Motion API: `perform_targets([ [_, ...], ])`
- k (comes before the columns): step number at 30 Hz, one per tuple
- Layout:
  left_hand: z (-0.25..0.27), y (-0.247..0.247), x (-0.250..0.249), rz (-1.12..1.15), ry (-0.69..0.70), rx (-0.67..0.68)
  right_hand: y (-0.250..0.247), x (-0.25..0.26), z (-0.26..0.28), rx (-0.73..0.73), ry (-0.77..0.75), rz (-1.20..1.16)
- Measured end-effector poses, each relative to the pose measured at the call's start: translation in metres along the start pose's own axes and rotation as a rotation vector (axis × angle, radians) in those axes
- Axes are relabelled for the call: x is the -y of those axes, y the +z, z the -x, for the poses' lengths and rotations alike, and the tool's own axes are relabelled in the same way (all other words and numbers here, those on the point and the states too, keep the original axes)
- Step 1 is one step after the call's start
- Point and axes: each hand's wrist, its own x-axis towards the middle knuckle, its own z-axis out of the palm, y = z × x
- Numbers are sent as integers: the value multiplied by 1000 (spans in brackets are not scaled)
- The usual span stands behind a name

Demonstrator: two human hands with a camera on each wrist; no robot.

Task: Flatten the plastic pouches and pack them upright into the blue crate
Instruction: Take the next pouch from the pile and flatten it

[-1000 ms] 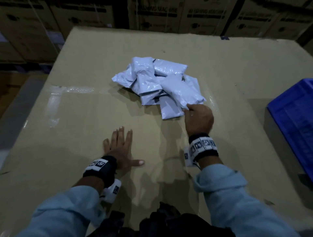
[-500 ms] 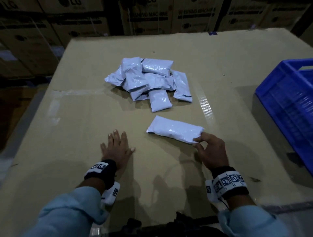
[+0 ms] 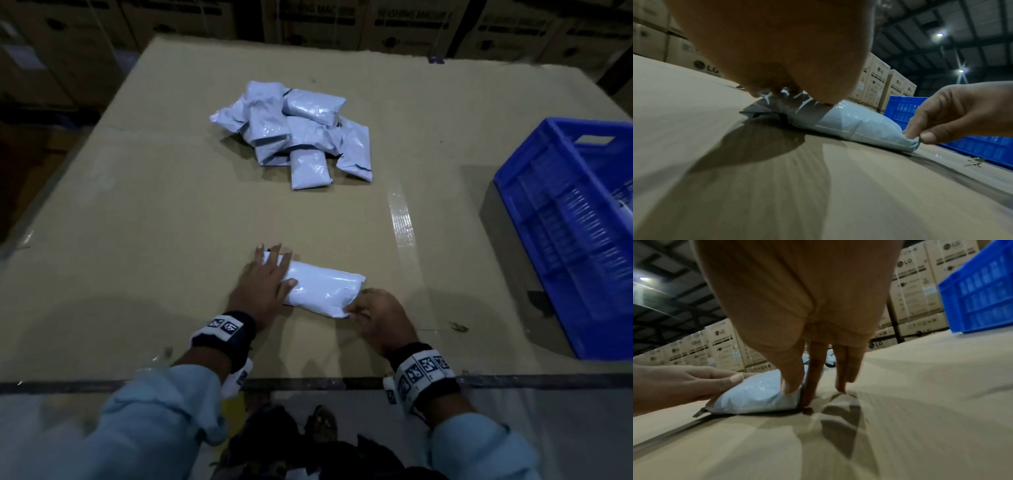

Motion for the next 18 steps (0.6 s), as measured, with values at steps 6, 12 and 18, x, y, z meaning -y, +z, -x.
perform_targets([
  [6,24,3,-15,-163,11,-24,-3,45,8,-61,89,320],
  [12,10,8,-17,-212,117,42,39,45,-14,169,33,408],
  [18,9,11,-11,-76,156,106,54,36,-20,157,37,372],
])
